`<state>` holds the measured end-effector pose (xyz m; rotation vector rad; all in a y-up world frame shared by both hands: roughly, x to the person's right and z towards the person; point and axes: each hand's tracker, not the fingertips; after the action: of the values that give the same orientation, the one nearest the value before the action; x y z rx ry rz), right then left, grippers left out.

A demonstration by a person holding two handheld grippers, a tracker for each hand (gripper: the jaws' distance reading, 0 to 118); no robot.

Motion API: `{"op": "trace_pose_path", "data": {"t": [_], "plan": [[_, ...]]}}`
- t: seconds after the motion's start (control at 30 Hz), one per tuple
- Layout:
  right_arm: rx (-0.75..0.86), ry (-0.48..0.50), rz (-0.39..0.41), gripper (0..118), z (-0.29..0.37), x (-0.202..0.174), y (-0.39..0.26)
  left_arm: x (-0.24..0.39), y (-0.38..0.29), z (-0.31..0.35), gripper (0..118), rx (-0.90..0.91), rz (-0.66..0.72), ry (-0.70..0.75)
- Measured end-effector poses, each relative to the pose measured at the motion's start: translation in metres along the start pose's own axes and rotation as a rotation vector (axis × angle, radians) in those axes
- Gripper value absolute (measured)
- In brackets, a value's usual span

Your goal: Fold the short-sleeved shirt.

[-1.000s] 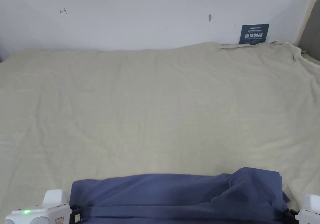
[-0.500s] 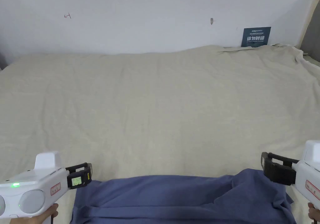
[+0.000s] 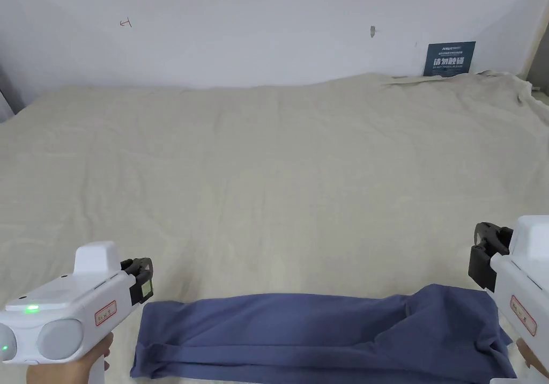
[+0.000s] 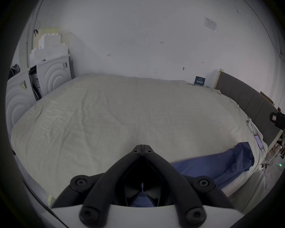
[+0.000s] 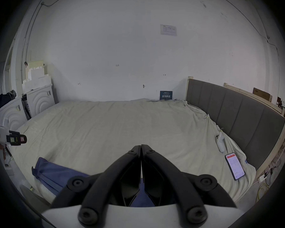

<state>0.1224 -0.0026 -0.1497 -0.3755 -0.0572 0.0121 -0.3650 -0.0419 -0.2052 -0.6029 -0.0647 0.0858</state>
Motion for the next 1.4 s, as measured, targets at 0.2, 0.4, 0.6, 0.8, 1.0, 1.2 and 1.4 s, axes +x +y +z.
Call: {"op": "trace_pose_path", "data": {"t": [0.2, 0.4, 0.6, 0.8, 1.0, 1.2, 1.4], "plan": [[-0.019, -0.010, -0.006, 0, -0.001, 0.004, -0.002, -0.039, -0.006, -0.022, 0, -0.171, 0.134, -0.115], [-0.048, -0.027, -0.005, 0, -0.001, 0.006, -0.004, -0.081, -0.023, -0.058, 53, -0.358, 0.244, -0.154], [-0.075, -0.046, -0.006, 0, -0.007, 0.010, -0.007, -0.097, -0.041, -0.084, 84, -0.408, 0.235, -0.138], [-0.108, -0.055, -0.014, 0, -0.013, 0.011, -0.012, -0.099, -0.053, -0.106, 71, -0.453, 0.256, -0.139], [-0.125, -0.053, -0.016, 0, -0.015, 0.011, -0.013, -0.081, -0.062, -0.118, 54, -0.489, 0.220, -0.139], [-0.126, -0.051, -0.026, 0, -0.015, 0.015, -0.012, -0.077, -0.062, -0.116, 9, -0.478, 0.238, -0.176], [-0.126, -0.052, -0.037, 0, -0.015, 0.018, -0.011, -0.078, -0.040, -0.089, 6, -0.405, 0.222, -0.163]]}}
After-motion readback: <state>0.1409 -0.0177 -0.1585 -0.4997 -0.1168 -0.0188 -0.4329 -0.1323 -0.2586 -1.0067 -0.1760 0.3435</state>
